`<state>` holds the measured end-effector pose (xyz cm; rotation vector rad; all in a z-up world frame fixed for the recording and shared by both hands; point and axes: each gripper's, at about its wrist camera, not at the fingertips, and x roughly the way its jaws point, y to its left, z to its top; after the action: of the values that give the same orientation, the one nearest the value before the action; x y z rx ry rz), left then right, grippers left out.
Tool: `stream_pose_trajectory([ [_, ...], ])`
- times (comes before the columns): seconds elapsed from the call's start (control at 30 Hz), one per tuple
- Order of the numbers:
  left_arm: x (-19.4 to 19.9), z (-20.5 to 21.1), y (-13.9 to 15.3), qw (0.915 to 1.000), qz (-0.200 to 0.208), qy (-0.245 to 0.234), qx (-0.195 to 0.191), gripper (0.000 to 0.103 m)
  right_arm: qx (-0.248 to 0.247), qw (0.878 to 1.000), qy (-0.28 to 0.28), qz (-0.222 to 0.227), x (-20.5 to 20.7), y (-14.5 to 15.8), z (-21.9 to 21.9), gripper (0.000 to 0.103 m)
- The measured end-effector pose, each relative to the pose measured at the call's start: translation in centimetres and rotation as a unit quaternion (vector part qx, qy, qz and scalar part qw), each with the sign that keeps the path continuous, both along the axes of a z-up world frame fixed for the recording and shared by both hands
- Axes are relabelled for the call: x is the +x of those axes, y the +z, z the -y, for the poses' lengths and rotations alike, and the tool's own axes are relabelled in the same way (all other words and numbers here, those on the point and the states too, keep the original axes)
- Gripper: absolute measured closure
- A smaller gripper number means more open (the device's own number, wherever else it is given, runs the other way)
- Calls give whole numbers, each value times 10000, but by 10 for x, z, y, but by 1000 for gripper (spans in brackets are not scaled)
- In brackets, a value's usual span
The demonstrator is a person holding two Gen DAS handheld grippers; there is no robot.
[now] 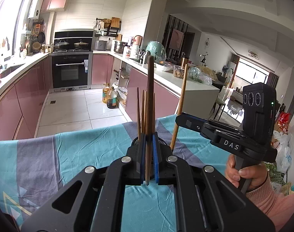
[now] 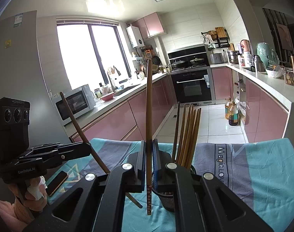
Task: Organize utensils
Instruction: 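Lower the chopstick into the mesh cup with the right gripper while the left inserts its chopstick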
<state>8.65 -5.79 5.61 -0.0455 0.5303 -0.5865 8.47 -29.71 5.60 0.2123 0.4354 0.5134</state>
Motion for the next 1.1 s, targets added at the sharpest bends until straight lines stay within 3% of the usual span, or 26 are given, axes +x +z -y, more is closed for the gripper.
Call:
stream_pose_trajectory([
  [0.63,-11,4,34,9989,451,-84,-76,96,-31,9998,-56,212,8,15,2,97],
  [1.1,-3,10,37,9985,528,-102,-136,96,-78,9993,-259,239,14,16,1,97],
])
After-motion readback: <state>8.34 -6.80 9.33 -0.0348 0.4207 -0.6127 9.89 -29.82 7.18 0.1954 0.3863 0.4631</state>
